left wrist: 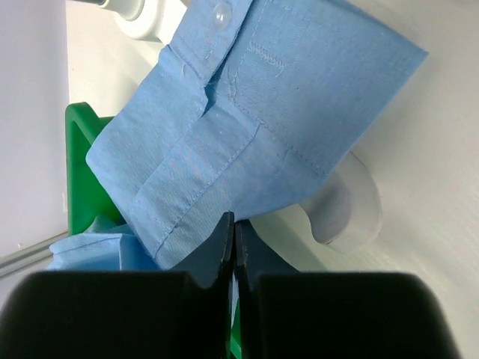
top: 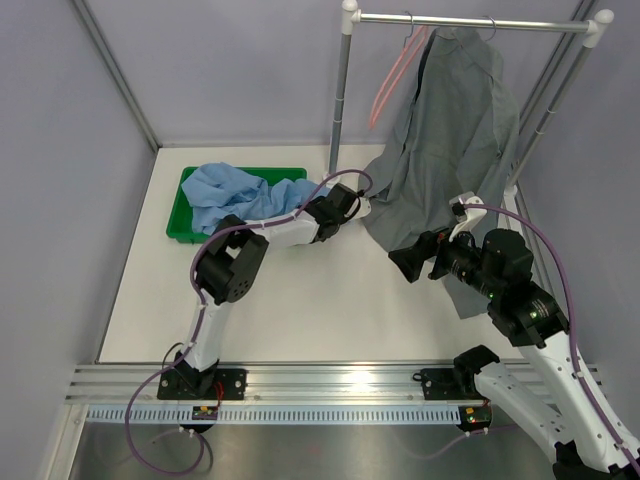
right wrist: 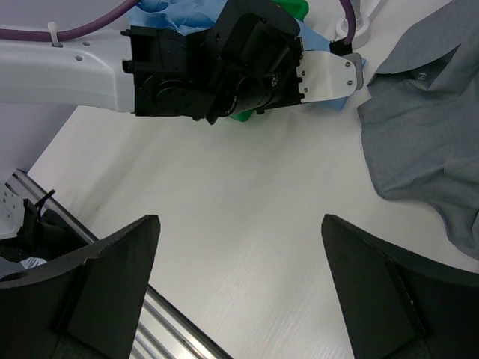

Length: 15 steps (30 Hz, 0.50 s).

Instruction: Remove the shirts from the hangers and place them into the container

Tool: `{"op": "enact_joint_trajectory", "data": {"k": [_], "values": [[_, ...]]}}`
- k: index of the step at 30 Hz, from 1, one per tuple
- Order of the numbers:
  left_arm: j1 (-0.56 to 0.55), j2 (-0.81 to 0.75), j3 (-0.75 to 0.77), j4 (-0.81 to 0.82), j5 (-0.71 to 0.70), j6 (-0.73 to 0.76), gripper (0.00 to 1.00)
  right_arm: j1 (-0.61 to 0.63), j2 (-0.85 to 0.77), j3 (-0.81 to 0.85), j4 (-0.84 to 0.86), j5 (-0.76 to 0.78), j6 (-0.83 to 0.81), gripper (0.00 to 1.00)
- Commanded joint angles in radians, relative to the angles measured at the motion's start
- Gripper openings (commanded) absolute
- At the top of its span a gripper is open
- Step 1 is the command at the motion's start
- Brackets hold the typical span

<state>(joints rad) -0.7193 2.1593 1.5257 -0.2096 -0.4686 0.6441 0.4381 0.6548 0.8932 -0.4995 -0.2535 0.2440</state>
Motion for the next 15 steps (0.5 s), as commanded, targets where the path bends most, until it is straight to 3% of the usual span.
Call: {"op": "enact_joint_trajectory", "data": {"k": [1, 4, 9, 15], "values": [[-0.005, -0.012, 0.039, 0.059, -0.041, -0.009, 0.0, -0.002, 0.0, 0.001, 0.01, -0.013, 0.008, 1.0], [-0.003, -0.056, 0.034, 0.082, -0.07, -0.044, 0.0, -0.001, -0.001, 0.001, 0.01, -0.013, 0.008, 0.99], [0.023, -0.176, -0.01, 0.165, -0.241, -0.133, 0.0, -0.002, -0.003, 0.003, 0.007, -0.015, 0.008, 1.0], [0.119, -0.269, -0.107, 0.115, -0.396, -0.397, 0.0, -0.002, -0.007, 0.003, 0.009, -0.023, 0.008, 1.0]]}}
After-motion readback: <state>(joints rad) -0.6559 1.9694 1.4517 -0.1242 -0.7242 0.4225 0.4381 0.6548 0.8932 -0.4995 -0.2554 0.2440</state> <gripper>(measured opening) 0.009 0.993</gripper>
